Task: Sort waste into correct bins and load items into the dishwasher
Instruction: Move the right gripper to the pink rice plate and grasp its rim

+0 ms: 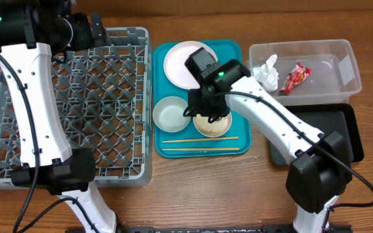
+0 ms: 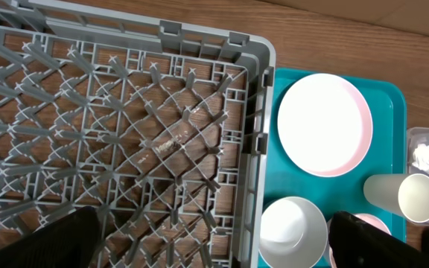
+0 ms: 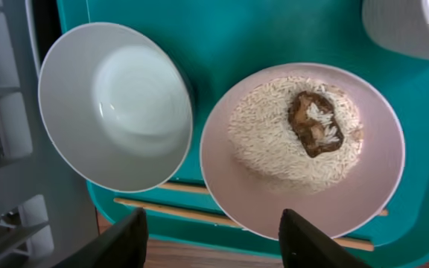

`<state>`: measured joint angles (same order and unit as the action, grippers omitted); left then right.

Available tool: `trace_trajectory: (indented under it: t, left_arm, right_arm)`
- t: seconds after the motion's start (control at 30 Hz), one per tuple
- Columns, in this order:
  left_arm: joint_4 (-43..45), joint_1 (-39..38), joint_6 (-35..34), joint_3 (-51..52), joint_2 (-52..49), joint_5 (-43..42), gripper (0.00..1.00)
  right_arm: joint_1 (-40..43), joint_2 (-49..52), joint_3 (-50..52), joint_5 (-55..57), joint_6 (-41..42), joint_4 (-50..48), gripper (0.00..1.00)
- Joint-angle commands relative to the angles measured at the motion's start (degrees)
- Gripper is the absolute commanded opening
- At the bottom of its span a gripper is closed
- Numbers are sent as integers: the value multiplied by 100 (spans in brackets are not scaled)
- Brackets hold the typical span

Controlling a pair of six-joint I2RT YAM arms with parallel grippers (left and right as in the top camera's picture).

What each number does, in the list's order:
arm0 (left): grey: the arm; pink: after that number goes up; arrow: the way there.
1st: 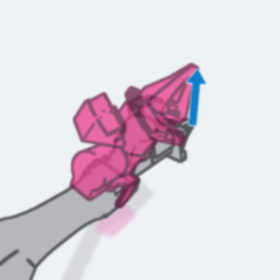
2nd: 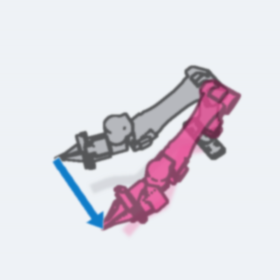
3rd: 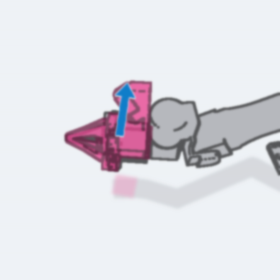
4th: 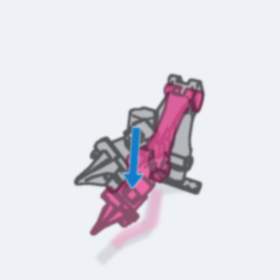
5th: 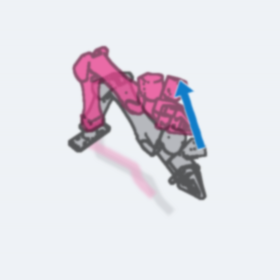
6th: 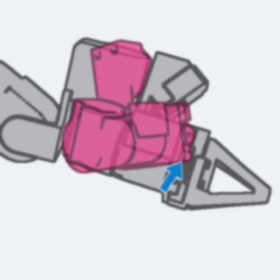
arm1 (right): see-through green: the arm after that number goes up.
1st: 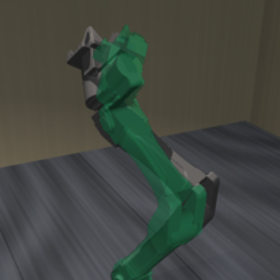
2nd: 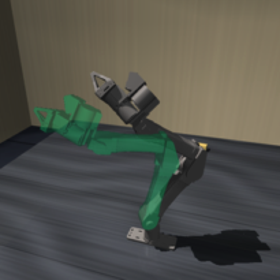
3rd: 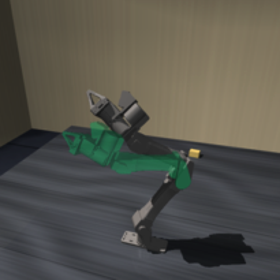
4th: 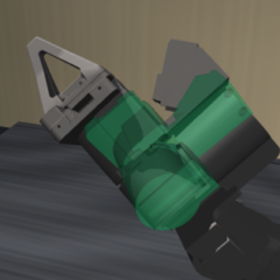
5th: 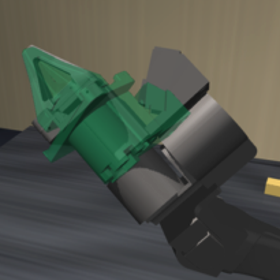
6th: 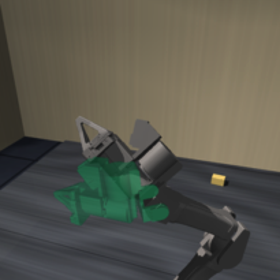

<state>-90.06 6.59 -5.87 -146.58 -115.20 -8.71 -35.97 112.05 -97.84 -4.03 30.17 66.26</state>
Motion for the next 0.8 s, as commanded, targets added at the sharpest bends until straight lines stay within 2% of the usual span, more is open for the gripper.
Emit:
trace_trajectory:
  t: [0.0, 0.1, 0.33, 0.77]
  left_arm:
    - [7, -20, -57, -90, 109, 35, 100]
    - [7, -20, -57, -90, 109, 33, 100]
    - [7, -20, -57, -90, 109, 35, 100]
    - [7, -20, -57, -90, 109, 35, 100]
  right_arm:
    - [-39, 4, 44, 455, 592, -157, 57]
    - [-35, 17, 44, 732, 981, -369, 54]
    - [-35, 496, 44, 909, 1749, -901, 53]
    - [-35, 1191, 46, 826, 1788, -922, 42]
